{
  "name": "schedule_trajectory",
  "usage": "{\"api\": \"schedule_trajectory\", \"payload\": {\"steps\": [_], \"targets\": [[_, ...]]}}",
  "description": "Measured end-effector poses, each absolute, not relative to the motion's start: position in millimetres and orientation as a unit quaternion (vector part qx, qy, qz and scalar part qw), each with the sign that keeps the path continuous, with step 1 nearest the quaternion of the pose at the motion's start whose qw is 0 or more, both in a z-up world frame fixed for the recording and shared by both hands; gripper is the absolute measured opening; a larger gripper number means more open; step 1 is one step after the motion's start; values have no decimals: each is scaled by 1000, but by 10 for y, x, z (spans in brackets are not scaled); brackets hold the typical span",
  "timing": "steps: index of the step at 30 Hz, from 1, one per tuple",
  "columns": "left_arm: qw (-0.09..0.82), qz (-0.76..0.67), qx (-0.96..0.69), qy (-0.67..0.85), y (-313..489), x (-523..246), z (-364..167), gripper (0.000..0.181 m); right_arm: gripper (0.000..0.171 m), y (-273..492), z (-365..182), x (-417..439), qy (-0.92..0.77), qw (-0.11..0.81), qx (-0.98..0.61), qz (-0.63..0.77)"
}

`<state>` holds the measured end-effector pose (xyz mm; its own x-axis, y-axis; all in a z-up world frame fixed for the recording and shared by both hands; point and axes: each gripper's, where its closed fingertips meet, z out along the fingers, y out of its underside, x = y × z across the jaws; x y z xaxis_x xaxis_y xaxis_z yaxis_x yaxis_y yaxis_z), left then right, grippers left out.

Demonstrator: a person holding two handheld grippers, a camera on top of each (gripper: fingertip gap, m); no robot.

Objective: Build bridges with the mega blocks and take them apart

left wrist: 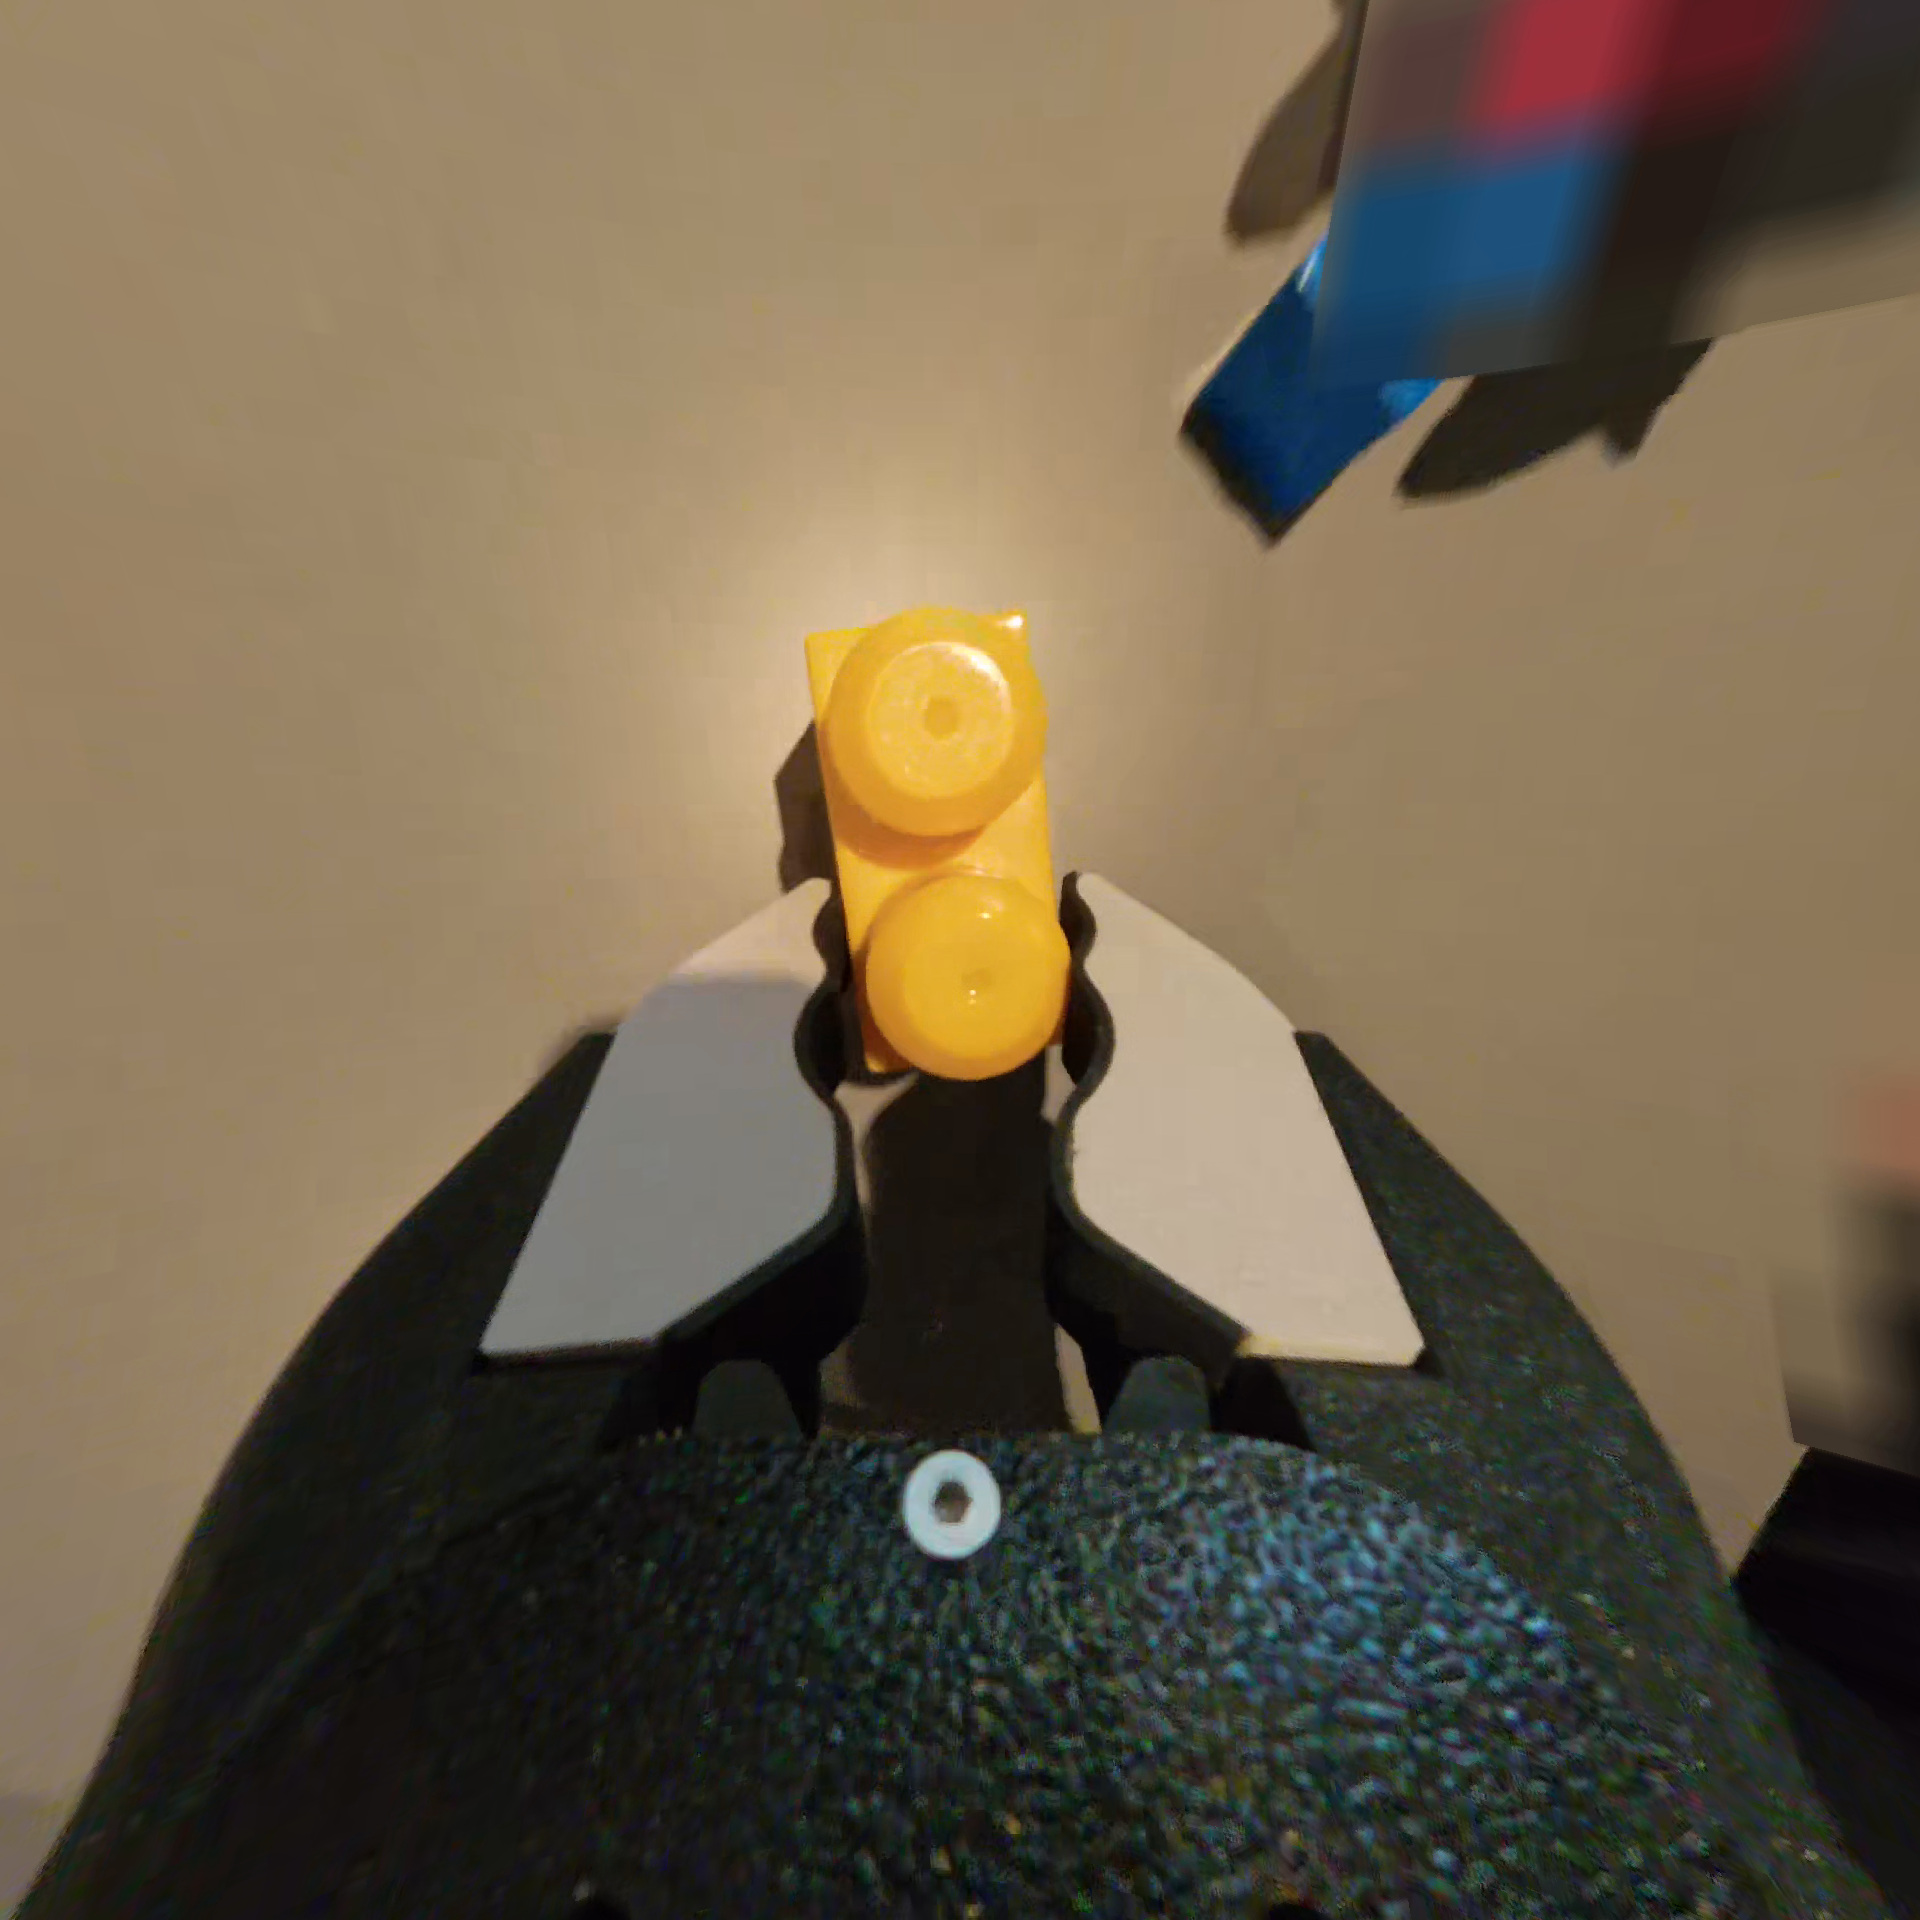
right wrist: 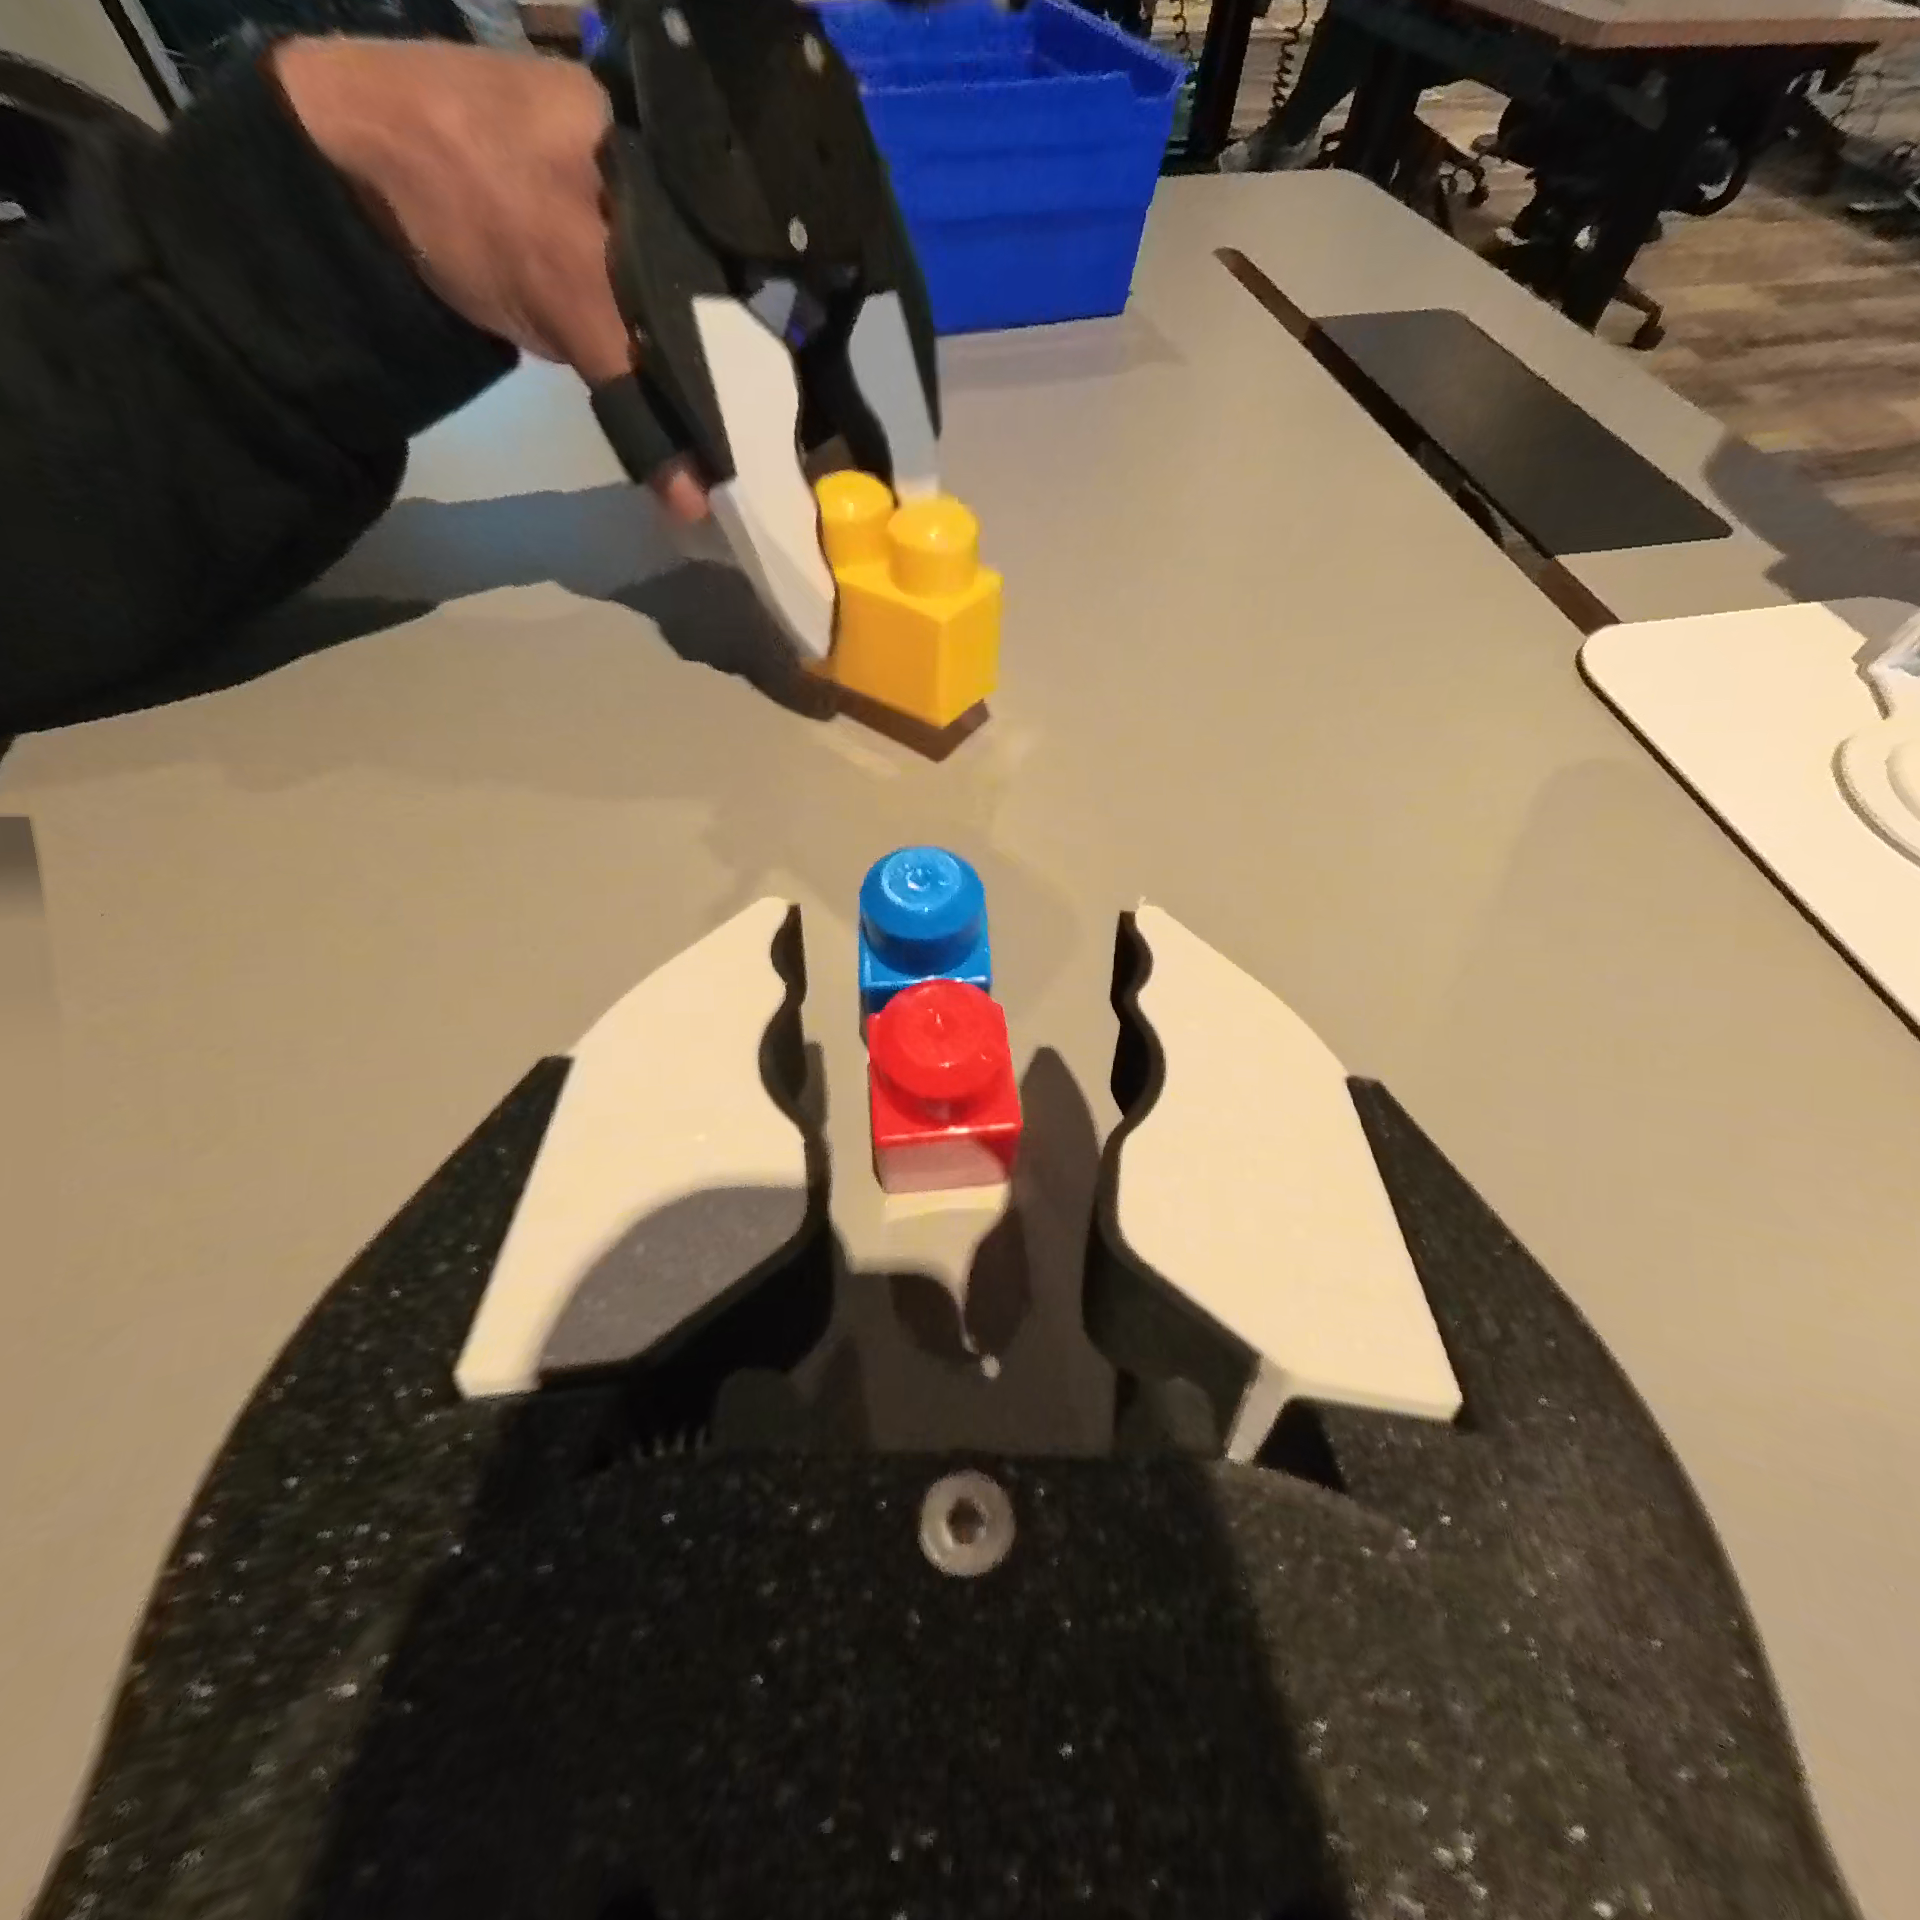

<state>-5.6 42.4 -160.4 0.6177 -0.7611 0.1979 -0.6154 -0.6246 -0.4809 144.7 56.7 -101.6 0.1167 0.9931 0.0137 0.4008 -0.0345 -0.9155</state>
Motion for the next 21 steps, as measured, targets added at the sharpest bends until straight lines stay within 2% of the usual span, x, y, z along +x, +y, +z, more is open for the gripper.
{"api": "schedule_trajectory", "payload": {"steps": [1,4,7,13,21], "targets": [[222,-211,-866,396,485,10,-1484,37,58,564,-1018,1473,-559,407,-626,359],[329,-266,-797,431,533,261,-1070,38,59,533,-1108,1569,-571,373,-646,343],[347,-309,-755,462,419,475,-930,38,61,500,-1262,1669,-588,334,-666,316],[282,-303,-764,495,360,624,-1280,37,53,462,-1531,1787,-607,277,-687,288],[214,-277,-773,529,256,740,-1612,37,39,460,-1665,1749,-612,264,-687,288]]}}
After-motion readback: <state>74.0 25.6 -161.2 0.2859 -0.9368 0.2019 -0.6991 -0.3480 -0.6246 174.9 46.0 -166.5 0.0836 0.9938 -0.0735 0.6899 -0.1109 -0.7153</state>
